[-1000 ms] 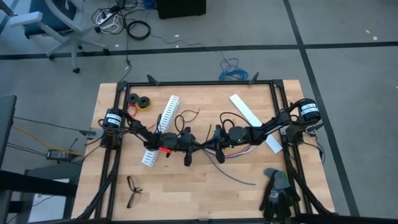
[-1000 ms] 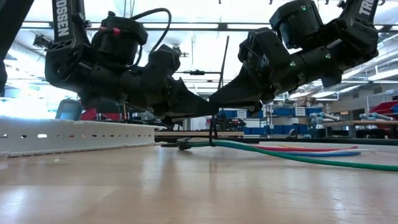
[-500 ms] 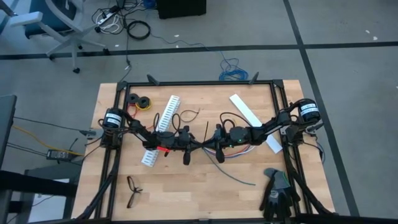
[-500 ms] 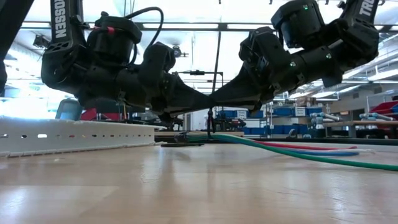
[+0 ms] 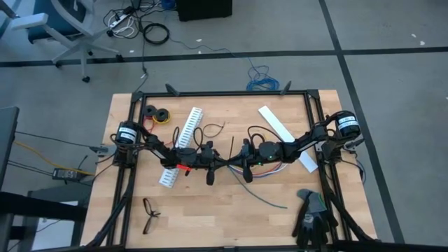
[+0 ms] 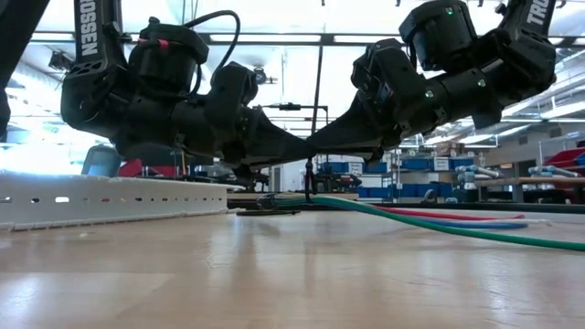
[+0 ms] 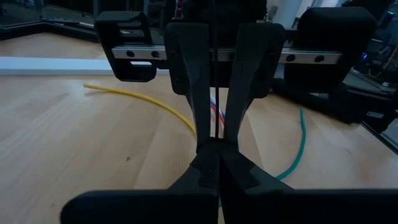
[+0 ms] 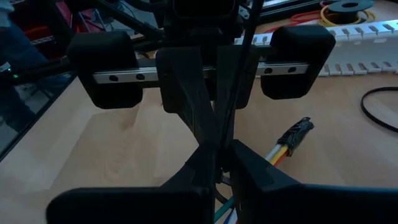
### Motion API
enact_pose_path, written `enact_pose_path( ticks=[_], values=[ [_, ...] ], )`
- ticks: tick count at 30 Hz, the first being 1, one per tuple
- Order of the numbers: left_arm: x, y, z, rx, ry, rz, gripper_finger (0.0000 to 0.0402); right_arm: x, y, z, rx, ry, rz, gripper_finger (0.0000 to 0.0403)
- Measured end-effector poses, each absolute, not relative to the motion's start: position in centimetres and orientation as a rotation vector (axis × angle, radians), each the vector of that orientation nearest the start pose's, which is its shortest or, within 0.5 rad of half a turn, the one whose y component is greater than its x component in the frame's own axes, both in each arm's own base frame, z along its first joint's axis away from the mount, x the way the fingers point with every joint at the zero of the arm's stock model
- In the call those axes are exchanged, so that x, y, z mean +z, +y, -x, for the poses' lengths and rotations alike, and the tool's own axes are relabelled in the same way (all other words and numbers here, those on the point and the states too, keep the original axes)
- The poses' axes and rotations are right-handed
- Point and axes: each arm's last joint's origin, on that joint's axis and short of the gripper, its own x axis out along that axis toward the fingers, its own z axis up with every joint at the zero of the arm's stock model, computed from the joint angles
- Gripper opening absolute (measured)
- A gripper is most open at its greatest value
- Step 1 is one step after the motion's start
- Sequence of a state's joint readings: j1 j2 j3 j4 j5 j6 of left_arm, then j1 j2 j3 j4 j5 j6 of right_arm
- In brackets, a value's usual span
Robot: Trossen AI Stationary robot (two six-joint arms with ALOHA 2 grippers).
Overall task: Ziptie cables
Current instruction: Wrap the cable wires with the black zip tie
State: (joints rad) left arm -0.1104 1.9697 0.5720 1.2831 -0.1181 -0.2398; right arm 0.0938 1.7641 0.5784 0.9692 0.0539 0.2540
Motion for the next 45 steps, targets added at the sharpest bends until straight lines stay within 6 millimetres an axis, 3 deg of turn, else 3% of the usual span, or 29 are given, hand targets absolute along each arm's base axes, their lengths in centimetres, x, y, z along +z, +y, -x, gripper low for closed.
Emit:
enact_pose_path(
  ticks=[18,25,35,45],
  values=[
    [10.1,-3.3,-31.9,0.007,0.154,0.222,0.0,14.9,2.1,-31.5,0.008,0.109,-0.249,0.0033],
    [10.4,-3.3,-32.0,0.008,0.12,0.202,0.0,14.0,2.1,-31.4,0.032,0.21,-0.303,0.0006],
    [10.1,-3.1,-31.7,0.051,0.14,0.201,0.0,13.3,2.3,-31.1,0.067,0.293,-0.338,0.0006],
    [10.2,-3.1,-31.7,0.049,0.13,0.222,0.0,13.6,2.2,-31.2,0.067,0.25,-0.31,0.0001]
  ],
)
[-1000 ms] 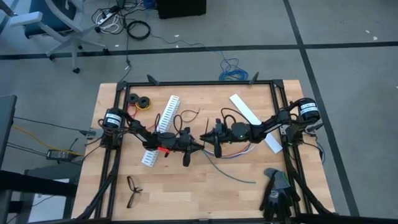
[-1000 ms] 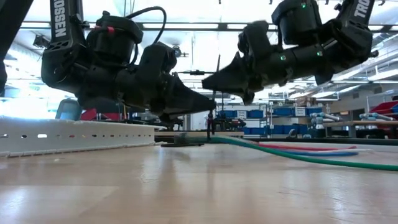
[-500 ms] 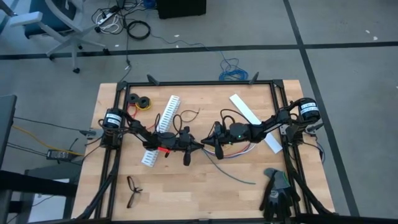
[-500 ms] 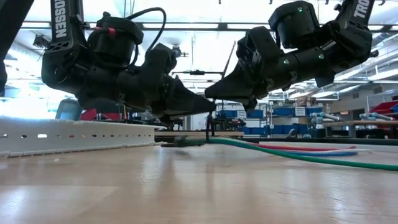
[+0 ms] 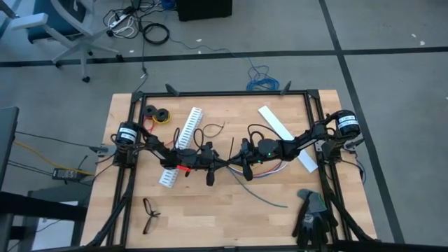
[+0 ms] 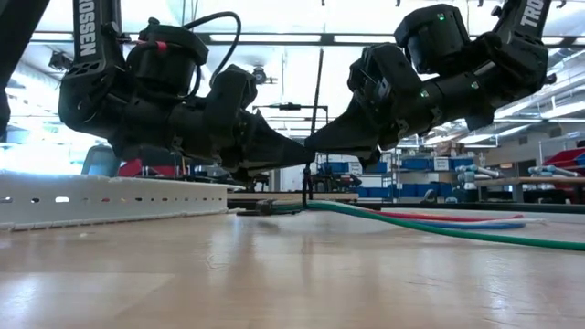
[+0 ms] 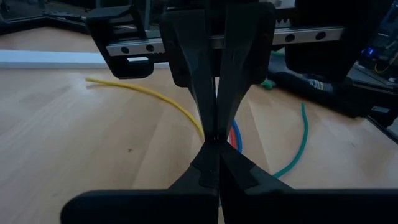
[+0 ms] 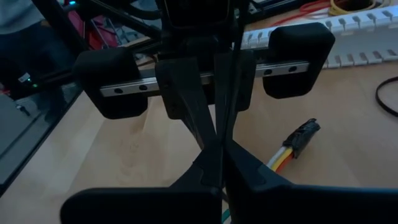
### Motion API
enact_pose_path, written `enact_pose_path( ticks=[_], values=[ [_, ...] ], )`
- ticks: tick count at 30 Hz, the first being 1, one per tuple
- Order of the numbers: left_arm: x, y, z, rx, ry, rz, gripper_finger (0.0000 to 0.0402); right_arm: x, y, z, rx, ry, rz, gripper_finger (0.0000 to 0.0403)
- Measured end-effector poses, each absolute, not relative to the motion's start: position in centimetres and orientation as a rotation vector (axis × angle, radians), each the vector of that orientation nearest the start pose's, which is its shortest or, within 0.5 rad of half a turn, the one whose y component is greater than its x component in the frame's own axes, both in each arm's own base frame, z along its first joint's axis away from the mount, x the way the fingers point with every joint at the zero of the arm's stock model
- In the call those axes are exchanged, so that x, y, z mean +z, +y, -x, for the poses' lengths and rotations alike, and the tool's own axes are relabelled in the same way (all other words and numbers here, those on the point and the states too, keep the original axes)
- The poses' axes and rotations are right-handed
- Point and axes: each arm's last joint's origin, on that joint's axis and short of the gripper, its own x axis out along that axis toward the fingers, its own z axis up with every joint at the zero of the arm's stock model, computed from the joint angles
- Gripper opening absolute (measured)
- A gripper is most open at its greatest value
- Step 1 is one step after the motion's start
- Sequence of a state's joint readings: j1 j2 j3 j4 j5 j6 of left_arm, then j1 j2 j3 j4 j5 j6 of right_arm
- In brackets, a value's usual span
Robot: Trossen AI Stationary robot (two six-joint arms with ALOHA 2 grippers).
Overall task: Ziptie cables
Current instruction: Wrap the cable wires with the black zip tie
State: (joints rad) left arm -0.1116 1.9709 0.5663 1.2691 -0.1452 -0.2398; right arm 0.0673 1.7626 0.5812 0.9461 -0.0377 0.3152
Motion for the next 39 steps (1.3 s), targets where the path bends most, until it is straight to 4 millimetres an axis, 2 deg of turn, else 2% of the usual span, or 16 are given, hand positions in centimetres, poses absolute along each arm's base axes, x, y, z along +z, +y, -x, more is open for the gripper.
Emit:
enact_pose_path(
  ticks=[21,39],
  values=[
    [10.15,-3.11,-31.65,0.051,0.136,0.222,0.0,13.87,1.78,-31.3,0.045,0.219,-0.307,0.0001],
    [10.17,-3.06,-31.69,0.061,0.135,0.221,0.0019,14.52,1.83,-31.28,-0.004,0.172,-0.207,0.0]
  ],
)
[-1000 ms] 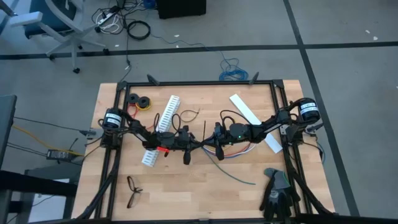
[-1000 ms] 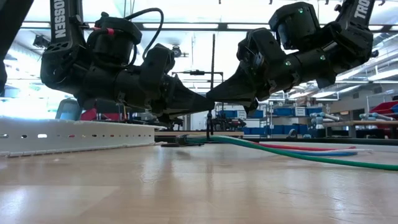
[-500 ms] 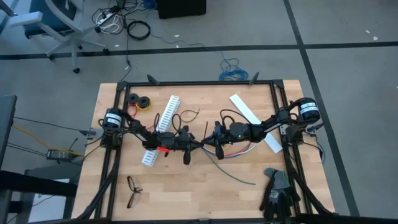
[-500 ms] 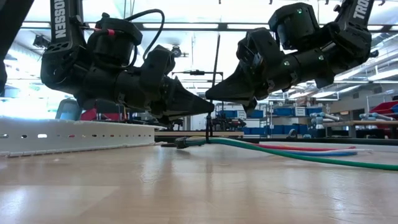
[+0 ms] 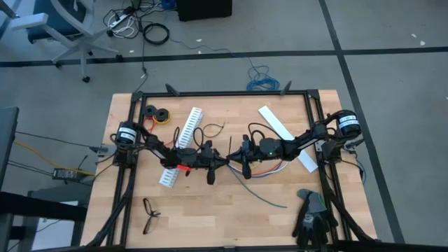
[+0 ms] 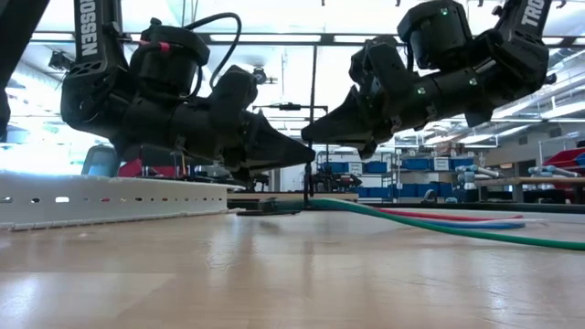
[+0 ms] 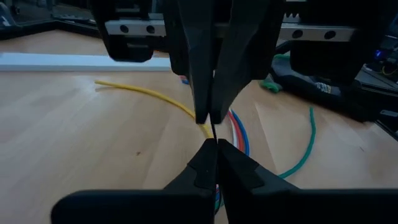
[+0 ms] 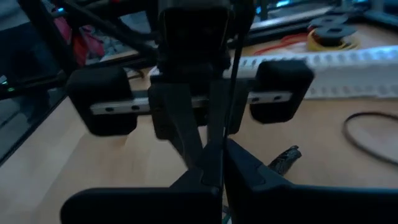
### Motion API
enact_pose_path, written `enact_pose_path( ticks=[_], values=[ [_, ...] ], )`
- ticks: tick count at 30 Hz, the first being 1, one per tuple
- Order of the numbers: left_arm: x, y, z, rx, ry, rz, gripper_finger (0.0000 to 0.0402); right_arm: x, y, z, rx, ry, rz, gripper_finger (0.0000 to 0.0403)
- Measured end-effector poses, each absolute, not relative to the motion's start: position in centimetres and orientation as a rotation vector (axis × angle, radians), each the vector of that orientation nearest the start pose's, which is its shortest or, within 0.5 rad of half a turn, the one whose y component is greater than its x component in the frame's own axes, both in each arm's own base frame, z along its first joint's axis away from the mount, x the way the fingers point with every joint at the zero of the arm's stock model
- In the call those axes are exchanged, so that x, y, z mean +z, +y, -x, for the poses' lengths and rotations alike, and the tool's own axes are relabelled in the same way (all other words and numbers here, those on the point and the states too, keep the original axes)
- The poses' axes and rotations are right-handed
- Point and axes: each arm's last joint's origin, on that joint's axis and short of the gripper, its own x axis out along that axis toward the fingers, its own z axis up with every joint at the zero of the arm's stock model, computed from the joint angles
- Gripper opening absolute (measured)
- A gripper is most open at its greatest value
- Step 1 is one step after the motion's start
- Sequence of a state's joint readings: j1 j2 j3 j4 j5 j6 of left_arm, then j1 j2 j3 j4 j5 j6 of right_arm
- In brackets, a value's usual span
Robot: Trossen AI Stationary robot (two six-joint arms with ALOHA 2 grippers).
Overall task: Ziptie cables
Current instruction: Wrap the cable wires with the black zip tie
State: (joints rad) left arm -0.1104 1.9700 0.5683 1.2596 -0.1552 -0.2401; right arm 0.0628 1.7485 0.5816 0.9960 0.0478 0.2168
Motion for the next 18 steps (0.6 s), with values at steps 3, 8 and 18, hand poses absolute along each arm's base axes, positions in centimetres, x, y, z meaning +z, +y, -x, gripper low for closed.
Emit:
enact_pose_path(
  ticks=[3,8,18],
  values=[
    [10.2,-3.0,-31.7,0.085,0.13,0.219,0.0019,15.2,1.7,-31.1,-0.038,0.151,-0.175,0.0],
    [10.2,-2.9,-31.7,0.118,0.134,0.216,0.0019,15.8,1.5,-30.9,-0.109,0.157,-0.136,0.0],
    [9.2,-2.8,-31.5,0.16,0.226,0.195,0.0019,16.0,1.4,-30.9,-0.141,0.141,-0.133,0.0]
  ],
)
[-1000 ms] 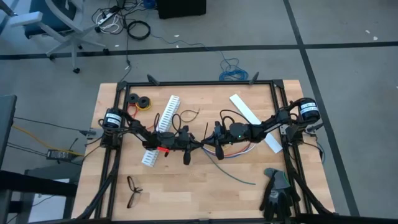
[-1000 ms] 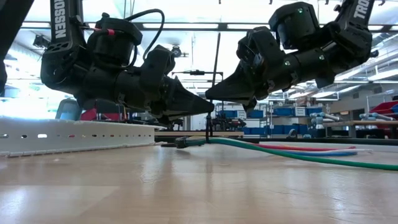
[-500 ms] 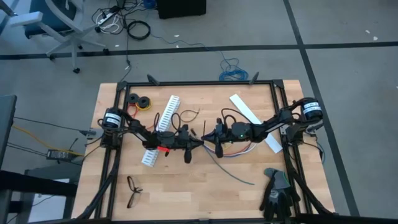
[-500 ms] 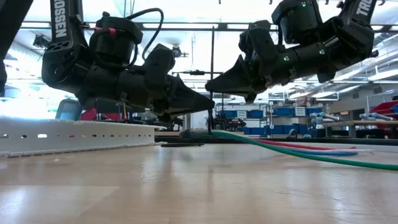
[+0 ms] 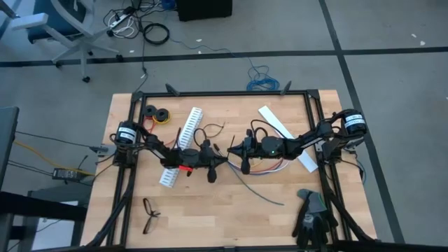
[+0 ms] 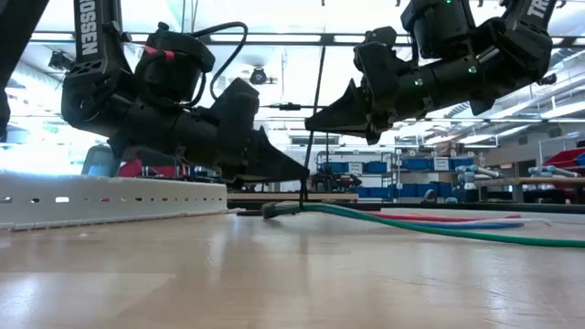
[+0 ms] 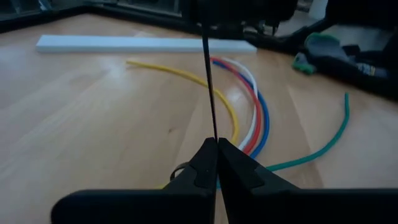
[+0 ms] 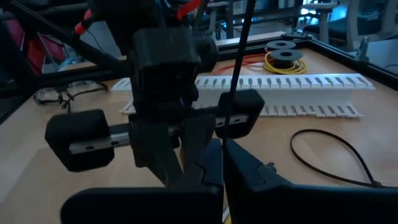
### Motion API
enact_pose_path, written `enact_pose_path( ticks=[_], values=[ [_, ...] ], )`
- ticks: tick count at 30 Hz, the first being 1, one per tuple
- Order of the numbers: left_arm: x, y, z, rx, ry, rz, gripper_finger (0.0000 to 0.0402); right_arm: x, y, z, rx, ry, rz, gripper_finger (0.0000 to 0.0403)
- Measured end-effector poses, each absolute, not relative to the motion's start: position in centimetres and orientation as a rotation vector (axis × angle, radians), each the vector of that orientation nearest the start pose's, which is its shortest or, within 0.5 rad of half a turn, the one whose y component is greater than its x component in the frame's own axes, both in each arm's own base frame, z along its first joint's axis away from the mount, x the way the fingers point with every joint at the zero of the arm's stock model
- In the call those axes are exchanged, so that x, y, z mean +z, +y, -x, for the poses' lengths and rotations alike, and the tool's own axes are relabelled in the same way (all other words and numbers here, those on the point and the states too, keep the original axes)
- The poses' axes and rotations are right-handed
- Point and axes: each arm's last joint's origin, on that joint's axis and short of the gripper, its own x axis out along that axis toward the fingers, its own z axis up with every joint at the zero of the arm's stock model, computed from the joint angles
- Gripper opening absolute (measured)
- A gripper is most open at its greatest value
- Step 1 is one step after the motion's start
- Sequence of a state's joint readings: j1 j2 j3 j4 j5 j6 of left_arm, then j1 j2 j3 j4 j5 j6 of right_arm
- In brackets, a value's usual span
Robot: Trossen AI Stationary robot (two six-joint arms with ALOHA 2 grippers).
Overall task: Ziptie cables
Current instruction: Wrap the cable wires with the black zip tie
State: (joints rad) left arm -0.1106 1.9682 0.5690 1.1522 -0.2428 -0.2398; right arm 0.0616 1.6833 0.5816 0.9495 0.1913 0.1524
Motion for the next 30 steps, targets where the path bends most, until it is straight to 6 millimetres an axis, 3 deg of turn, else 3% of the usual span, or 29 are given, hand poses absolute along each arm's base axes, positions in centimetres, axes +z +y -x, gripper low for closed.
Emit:
enact_pose_path(
  ticks=[15,25,30],
  values=[
    [8.1,-2.6,-31.7,0.272,0.376,0.142,0.0019,16.9,1.3,-31.0,-0.141,0.047,-0.138,0.0],
    [7.9,-2.6,-31.6,0.285,0.39,0.135,0.0019,18.4,1.8,-30.9,-0.115,-0.106,-0.105,0.0],
    [7.7,-2.5,-31.5,0.29,0.405,0.136,0.0019,18.5,1.8,-30.9,-0.113,-0.104,-0.119,0.0]
  ],
)
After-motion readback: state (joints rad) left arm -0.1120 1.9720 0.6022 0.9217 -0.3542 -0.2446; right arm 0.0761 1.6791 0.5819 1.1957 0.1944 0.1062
